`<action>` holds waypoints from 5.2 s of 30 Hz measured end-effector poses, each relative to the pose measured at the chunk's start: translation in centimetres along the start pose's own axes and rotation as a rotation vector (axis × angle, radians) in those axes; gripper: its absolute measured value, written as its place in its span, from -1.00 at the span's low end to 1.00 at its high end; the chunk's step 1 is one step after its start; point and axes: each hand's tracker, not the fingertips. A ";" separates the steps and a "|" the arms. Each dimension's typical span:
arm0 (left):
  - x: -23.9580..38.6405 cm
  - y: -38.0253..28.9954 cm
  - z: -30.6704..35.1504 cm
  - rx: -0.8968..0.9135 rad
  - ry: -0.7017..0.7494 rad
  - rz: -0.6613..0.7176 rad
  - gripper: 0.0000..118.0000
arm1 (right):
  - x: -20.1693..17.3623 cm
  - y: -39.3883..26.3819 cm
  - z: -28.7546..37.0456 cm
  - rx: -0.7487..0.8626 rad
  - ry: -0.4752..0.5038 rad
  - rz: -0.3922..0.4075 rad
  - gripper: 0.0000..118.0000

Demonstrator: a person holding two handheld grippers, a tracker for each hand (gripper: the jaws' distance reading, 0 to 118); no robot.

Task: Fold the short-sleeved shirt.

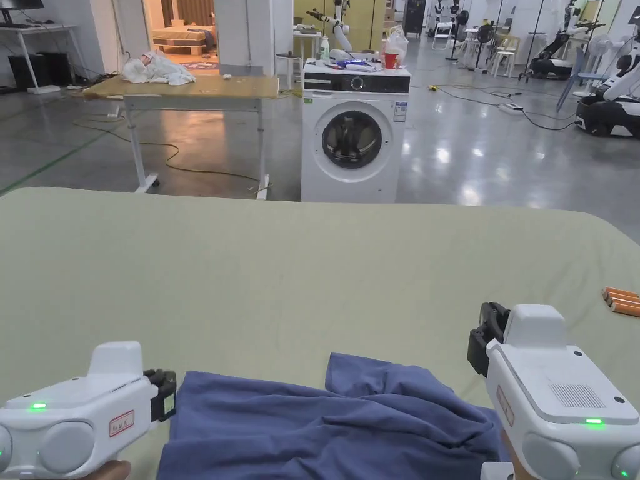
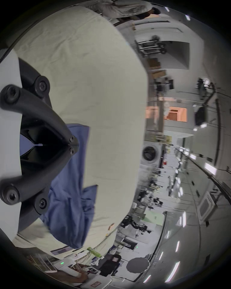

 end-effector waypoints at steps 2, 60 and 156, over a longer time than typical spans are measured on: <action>-0.7 -0.9 -0.5 -0.025 0.014 0.012 -1.00 | 0.1 -0.4 -0.1 -0.012 -0.005 -0.001 -0.95; 0.2 0.9 -5.8 0.039 -0.012 -0.200 -1.00 | 9.4 -12.1 -9.7 -0.724 0.039 -0.154 -0.91; -8.3 -9.2 10.0 0.166 0.318 -0.040 -0.10 | 8.5 -9.5 8.6 -0.284 -0.145 0.146 0.04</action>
